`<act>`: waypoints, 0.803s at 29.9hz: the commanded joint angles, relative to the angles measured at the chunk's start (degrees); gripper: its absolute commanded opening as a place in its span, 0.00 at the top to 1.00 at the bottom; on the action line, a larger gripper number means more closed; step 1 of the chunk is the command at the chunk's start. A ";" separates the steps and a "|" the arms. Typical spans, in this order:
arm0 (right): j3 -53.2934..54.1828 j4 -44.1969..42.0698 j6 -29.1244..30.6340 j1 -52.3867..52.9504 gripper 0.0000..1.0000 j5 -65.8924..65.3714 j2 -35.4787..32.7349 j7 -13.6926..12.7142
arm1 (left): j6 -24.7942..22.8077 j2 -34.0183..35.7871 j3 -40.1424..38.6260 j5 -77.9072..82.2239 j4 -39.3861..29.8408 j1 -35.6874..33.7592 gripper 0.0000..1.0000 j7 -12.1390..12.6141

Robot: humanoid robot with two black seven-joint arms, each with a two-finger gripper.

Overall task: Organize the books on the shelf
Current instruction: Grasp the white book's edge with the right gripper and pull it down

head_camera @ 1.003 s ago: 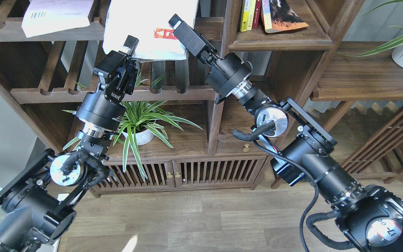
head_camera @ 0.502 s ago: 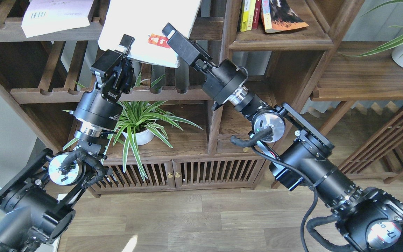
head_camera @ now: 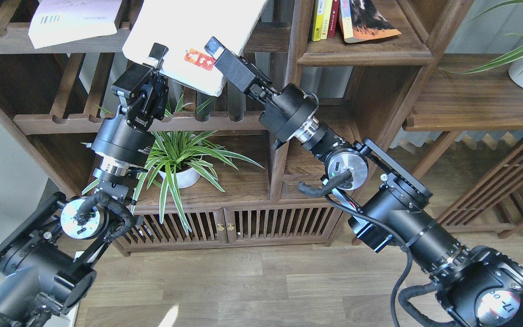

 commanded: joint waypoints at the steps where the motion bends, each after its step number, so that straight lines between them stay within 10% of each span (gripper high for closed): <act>1: -0.09 0.05 1.80 -0.59 0.90 0.01 0.00 0.01 | 0.01 0.01 -0.47 -0.02 0.04 0.01 0.90 -0.07; 8: -0.18 0.05 2.50 -1.03 0.95 0.01 0.00 -0.08 | 0.01 0.01 -1.62 -0.02 0.04 0.10 0.79 -0.07; 17: -0.09 -0.04 2.50 -1.20 0.95 0.01 0.00 -0.08 | 0.01 0.18 -0.48 -0.19 -0.13 1.77 0.23 -0.07; 24: -0.09 -0.04 2.50 -1.20 0.95 0.01 0.00 -0.17 | 0.01 0.10 -1.36 -0.19 -0.40 1.77 0.06 -0.15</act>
